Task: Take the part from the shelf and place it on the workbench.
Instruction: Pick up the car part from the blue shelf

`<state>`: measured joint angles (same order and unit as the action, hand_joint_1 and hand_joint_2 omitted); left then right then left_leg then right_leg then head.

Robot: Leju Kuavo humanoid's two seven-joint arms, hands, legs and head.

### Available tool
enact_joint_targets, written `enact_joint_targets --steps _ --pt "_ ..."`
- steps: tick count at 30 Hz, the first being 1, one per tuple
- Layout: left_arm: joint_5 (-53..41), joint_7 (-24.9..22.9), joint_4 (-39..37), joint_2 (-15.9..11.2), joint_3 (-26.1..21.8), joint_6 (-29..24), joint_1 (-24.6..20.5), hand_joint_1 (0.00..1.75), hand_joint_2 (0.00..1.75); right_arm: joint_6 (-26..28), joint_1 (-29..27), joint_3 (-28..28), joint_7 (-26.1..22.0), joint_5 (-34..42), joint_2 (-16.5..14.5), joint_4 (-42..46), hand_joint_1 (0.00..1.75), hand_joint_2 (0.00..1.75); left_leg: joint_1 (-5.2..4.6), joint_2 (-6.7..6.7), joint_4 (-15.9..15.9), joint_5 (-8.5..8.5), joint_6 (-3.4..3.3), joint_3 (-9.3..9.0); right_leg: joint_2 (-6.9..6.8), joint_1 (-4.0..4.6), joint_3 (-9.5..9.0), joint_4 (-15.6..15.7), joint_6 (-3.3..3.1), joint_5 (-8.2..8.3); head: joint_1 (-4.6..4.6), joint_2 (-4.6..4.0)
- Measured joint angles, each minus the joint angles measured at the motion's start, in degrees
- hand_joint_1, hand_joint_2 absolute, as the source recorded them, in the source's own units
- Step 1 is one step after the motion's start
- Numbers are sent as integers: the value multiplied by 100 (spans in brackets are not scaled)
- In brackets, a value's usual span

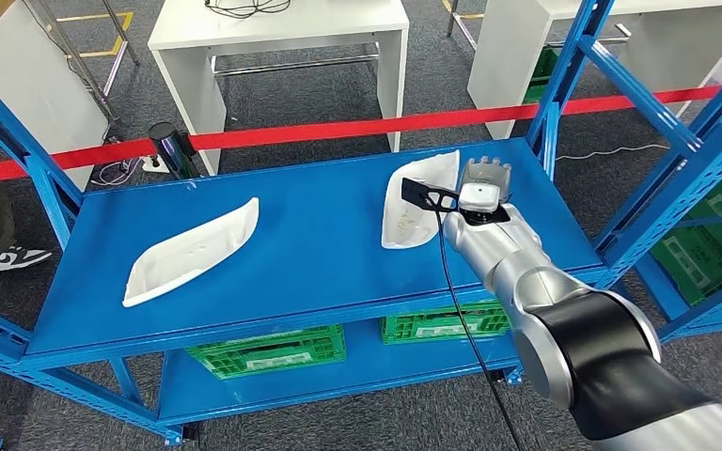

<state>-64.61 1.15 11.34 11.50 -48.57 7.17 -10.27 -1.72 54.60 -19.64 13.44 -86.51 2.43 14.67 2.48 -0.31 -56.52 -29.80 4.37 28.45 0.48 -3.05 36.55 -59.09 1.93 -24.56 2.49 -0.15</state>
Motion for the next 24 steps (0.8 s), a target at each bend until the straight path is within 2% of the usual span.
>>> enact_joint_targets --steps 24 --pt "-9 -17 0 -9 0 0 14 0 0 31 -92 35 -66 -24 4 0 0 175 -1 0 0 0 0 2 0 -1 -2 1 0 0 0 0"
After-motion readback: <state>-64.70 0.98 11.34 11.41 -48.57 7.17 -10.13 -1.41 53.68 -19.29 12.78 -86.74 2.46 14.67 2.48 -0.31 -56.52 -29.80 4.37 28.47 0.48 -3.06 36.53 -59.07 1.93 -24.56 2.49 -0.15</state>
